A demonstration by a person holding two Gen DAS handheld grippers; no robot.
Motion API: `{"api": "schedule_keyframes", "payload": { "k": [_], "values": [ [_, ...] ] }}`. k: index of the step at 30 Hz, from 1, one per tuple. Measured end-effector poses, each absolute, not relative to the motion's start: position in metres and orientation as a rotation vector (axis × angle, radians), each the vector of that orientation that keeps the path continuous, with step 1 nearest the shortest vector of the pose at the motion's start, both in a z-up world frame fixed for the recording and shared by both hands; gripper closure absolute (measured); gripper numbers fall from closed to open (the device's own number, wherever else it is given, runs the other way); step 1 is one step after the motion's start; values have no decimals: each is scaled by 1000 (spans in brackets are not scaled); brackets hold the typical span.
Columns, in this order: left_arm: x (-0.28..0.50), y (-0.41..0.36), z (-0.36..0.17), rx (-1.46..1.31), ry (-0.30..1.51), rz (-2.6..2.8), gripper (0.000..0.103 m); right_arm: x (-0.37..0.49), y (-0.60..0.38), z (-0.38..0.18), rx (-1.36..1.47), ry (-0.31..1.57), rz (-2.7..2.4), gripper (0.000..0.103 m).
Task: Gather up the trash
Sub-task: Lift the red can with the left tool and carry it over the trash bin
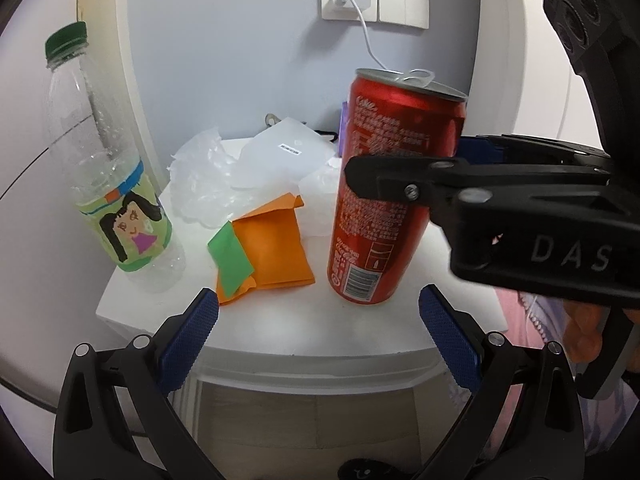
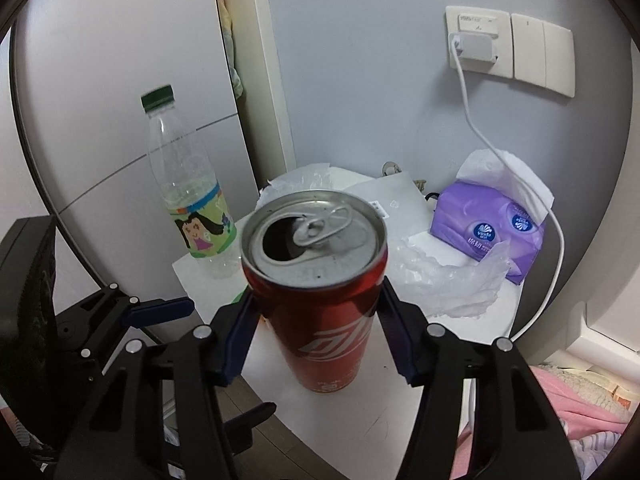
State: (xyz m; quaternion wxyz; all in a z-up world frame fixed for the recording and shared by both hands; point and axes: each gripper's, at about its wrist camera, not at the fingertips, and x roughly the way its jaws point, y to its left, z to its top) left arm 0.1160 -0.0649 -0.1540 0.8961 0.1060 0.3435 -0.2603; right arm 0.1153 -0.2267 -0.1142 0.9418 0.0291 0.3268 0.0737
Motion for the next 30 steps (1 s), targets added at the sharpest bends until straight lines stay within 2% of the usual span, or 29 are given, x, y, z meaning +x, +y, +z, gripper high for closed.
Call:
{"api": "schedule_keyframes", "payload": {
  "k": [13,20,30],
  "values": [
    [63,-31,-107,201,656,-439,6,74,-194,-67,53,602,258,48],
    [4,35,-103,175,678,-287,6,33,-135,-59,30,601,392,48],
    [-77,128,-115,114,731,-66,6,-15,-36,-79,-25,654,598,48]
  ]
}}
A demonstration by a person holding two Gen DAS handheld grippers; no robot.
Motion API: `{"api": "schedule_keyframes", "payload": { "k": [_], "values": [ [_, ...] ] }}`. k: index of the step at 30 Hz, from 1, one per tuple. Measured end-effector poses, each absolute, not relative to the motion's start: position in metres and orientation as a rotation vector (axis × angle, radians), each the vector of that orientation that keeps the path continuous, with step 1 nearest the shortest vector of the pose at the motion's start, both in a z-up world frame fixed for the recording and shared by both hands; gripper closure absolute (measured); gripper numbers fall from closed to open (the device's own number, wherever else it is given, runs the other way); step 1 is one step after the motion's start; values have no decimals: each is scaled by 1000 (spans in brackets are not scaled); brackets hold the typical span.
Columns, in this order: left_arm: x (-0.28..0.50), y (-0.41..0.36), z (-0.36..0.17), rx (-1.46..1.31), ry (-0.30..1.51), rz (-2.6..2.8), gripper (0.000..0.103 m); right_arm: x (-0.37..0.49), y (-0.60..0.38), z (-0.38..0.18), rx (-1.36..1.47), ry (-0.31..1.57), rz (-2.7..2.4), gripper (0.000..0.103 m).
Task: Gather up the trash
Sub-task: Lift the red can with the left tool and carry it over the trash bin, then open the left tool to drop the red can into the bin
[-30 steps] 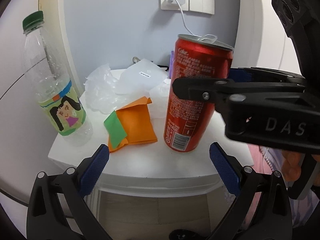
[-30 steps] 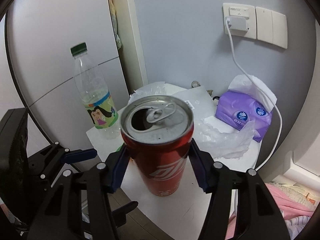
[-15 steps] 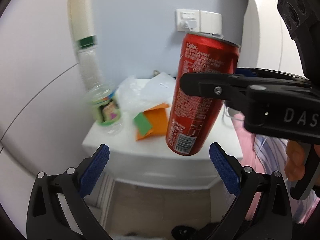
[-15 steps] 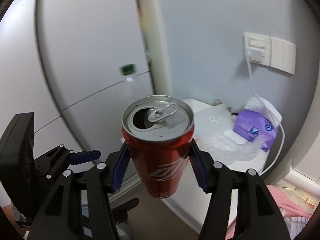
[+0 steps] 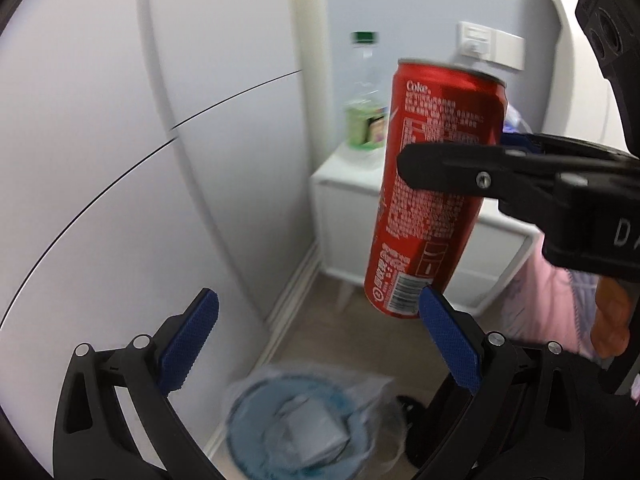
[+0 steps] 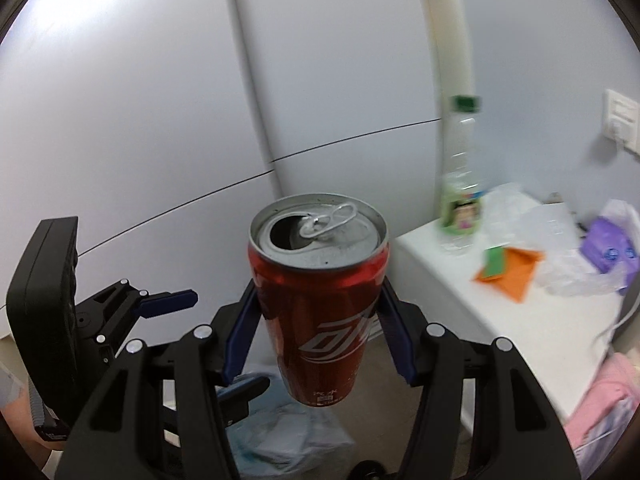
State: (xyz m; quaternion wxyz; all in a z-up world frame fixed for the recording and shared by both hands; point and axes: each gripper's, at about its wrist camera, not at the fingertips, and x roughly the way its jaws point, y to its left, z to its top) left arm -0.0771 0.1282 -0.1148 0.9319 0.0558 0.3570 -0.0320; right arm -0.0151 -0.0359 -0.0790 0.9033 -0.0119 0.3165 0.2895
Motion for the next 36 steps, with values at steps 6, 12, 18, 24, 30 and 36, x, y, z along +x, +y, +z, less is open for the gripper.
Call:
{"api": "schedule_keyframes", "payload": {
  "k": [6,12,18,24,30,36],
  "values": [
    [-113,166,-139,71,792,38,6,-31,11,-110,-44,738,697,48],
    [-140,194,-186,61,902,117,6,-41,46,-156,-68,840,742,48],
    [-153,214,-229,17,998,165,6,-41,69,-201,-107,941,750,48],
    [-162,227,-262,-11,1077,194,6,-38,92,-245,-162,1024,749,48],
    [-158,228,-283,6,1140,182,6,-41,105,-277,-208,1092,747,48],
    [-147,226,-290,30,1161,194,6,-41,111,-287,-241,1123,740,48]
  ]
}}
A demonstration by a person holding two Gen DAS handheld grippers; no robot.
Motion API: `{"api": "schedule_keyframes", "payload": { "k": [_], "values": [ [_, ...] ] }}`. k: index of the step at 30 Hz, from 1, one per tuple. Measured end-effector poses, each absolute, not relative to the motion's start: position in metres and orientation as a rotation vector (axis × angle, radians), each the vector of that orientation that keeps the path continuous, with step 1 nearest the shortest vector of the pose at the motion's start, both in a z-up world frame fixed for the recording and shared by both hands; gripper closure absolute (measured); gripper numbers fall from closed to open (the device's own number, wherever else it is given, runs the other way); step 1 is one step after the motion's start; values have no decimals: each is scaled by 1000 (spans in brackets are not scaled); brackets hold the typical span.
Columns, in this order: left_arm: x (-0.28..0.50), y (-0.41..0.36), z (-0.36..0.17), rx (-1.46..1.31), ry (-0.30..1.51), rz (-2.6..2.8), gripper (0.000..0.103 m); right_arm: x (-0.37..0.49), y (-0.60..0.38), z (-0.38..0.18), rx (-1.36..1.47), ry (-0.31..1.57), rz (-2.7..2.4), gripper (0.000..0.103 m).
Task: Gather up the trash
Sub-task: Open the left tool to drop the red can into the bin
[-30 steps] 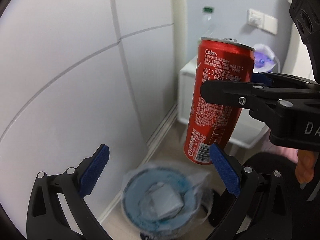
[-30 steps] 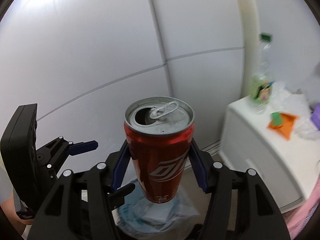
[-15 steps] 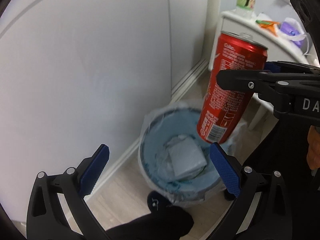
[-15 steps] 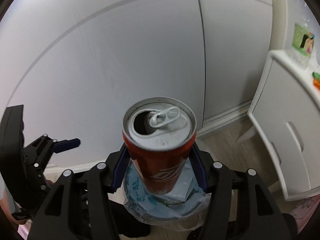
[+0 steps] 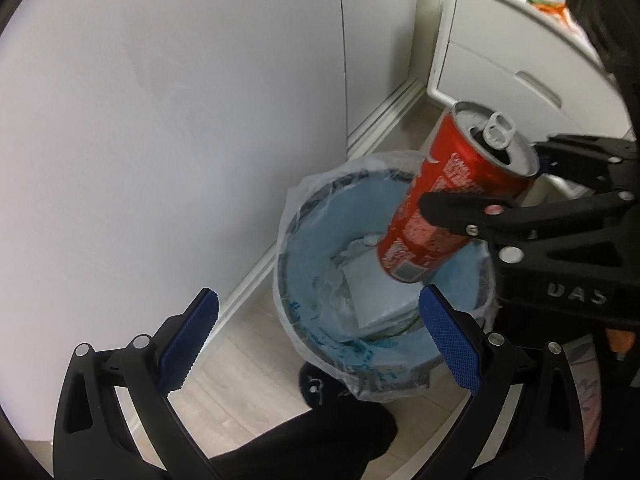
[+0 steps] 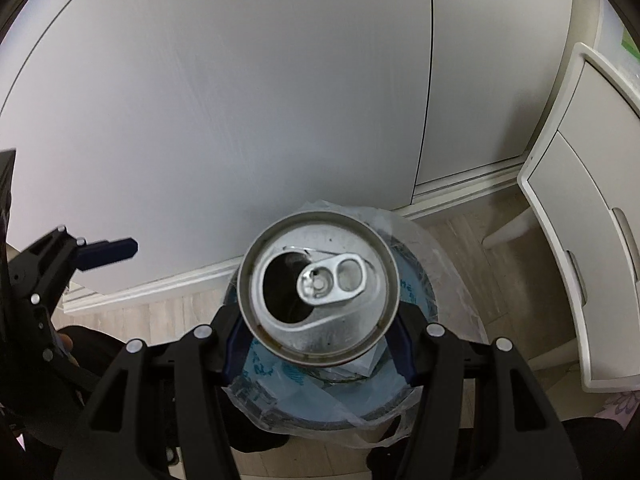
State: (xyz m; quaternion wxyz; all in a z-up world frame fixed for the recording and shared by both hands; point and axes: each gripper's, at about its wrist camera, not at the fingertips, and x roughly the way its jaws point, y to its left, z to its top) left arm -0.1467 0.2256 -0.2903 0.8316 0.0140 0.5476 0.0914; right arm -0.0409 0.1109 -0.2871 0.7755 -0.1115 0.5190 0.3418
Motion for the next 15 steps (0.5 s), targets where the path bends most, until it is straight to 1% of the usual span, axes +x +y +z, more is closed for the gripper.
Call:
{"api": "schedule_keyframes", "payload": {
  "k": [7,8,9,10,15],
  "values": [
    [-146,229,-298,32,1163,198,6,-44,111,-290,-239,1134,745,47],
    [-146,230,-297,28,1162,200,6,-45,111,-292,-236,1135,744,43],
    [-147,231,-297,24,1162,200,6,-46,112,-291,-237,1133,740,23],
    [-148,229,-296,22,1161,201,6,-38,109,-299,-238,1125,738,6],
    [-147,229,-292,14,1145,204,6,-42,105,-289,-248,1075,732,6]
  ]
}}
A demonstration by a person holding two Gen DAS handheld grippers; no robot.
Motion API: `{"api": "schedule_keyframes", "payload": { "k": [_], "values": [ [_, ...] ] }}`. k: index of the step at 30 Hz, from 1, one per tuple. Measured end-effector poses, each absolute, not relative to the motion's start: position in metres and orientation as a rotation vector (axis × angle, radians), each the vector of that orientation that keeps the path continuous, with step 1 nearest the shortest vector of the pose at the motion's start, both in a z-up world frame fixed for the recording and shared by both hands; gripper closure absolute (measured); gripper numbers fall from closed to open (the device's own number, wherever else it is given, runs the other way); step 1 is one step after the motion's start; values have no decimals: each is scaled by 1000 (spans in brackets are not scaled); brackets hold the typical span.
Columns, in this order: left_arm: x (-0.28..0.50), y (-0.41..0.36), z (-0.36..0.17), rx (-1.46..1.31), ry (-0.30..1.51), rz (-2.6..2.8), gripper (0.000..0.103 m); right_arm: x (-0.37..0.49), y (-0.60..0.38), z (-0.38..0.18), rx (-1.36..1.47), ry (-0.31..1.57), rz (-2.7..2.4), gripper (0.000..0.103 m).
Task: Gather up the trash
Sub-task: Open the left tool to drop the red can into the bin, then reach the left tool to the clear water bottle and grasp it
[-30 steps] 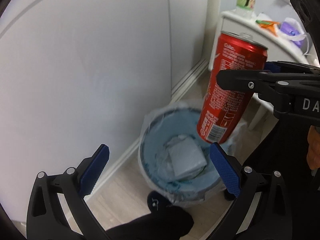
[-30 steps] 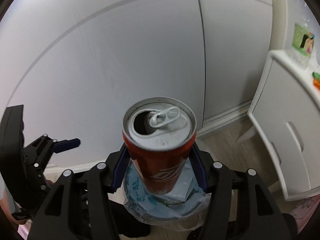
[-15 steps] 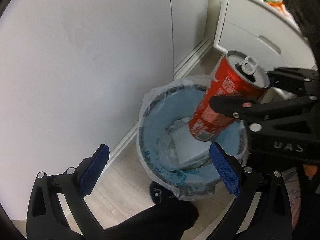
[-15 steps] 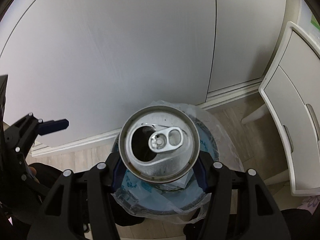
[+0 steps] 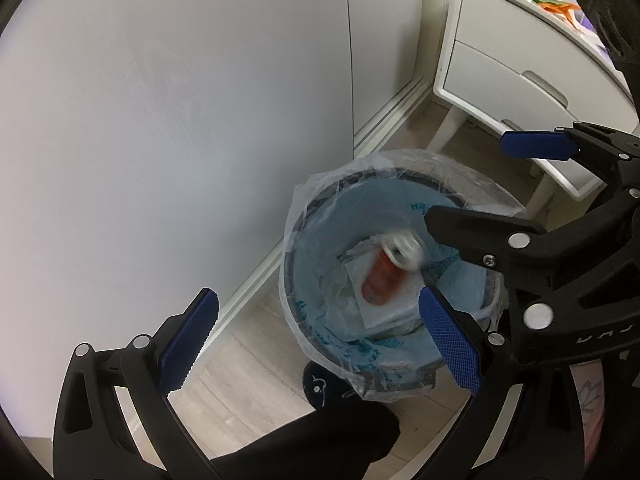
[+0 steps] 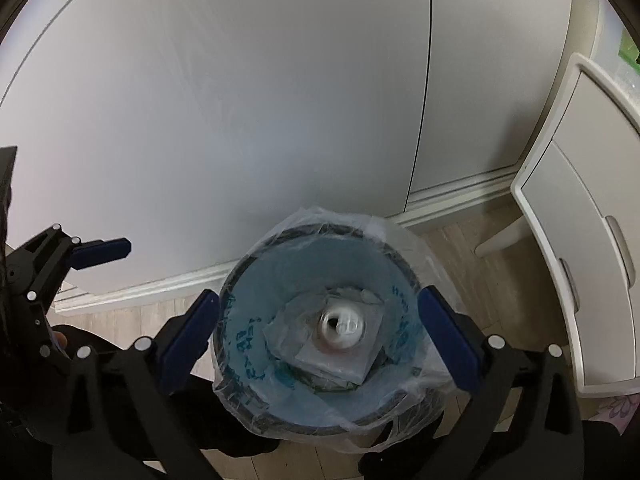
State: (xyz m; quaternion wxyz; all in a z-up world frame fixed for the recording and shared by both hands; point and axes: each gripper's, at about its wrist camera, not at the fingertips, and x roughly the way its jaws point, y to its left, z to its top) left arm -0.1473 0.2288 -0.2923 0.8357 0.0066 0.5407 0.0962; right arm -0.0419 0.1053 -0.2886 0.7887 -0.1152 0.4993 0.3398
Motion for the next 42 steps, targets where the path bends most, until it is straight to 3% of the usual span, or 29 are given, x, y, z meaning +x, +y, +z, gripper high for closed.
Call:
{"api": "schedule_keyframes", "payload": {
  "k": [19,33,42],
  "values": [
    [-115,185,-215,19,949,149,6,-23,33,-192,-167,847,599,6],
    [-22,91,-121,86,751,-39,6,29,-90,-92,-63,661,374,6],
    [52,36,-89,162,692,-130,6,48,-145,-71,-32,619,271,6]
  ]
}}
